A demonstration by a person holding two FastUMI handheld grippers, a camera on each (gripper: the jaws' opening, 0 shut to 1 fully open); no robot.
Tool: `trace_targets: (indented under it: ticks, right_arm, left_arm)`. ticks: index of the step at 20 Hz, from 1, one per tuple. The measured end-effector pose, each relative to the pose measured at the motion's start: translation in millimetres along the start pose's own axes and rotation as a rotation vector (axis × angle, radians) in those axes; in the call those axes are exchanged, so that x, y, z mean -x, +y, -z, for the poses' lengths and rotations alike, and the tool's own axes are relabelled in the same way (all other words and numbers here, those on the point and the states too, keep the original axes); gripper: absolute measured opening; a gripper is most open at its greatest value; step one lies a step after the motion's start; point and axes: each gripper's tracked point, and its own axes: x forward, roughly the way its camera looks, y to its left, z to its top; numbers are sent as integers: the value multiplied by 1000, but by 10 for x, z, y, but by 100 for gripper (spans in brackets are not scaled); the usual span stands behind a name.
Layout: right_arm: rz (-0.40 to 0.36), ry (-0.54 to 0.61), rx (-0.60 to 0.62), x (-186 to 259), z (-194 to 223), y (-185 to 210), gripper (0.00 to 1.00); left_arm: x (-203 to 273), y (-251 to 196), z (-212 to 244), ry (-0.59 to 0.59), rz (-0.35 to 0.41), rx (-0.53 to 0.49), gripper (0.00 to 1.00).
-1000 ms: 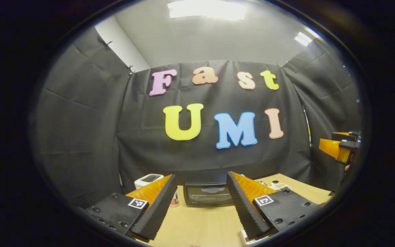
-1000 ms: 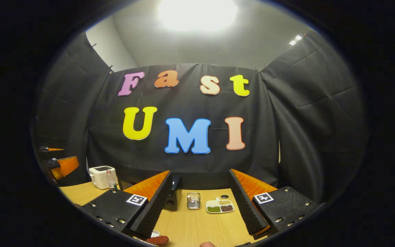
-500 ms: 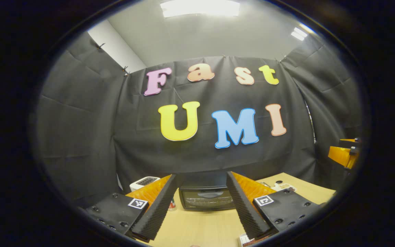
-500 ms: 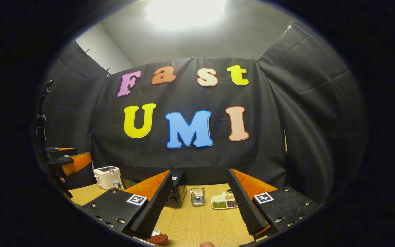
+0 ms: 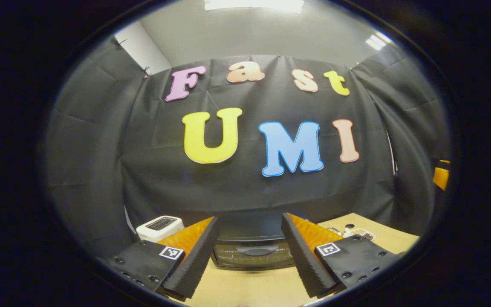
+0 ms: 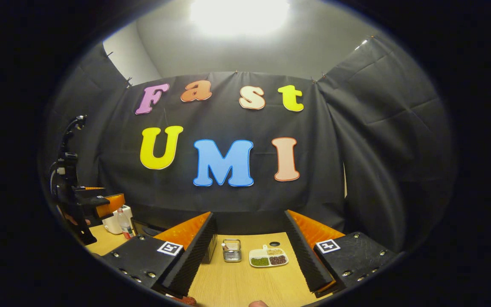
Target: Open the electric oven with the left hand, put the food in, and close the electric oven.
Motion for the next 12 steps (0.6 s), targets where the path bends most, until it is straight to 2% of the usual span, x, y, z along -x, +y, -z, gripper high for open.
trace_targets:
  ticks: [4, 6, 7, 8, 12]
  right_arm:
    - [42, 10, 29, -83, 14, 32, 98]
    - [65, 23, 45, -114, 36, 29, 98]
    - [75, 30, 51, -124, 45, 25, 98]
    - [86, 36, 57, -129, 48, 25, 98]
    - [155, 42, 78, -150, 19, -58, 98]
  left_arm:
    - [-470, -44, 334, 60, 44, 17, 91]
    - [-671, -83, 522, 101, 64, 31, 90]
    - [-750, -96, 637, 124, 72, 38, 90]
    - [-835, -104, 749, 145, 80, 43, 98]
    - [-1152, -155, 1086, 202, 101, 18, 98]
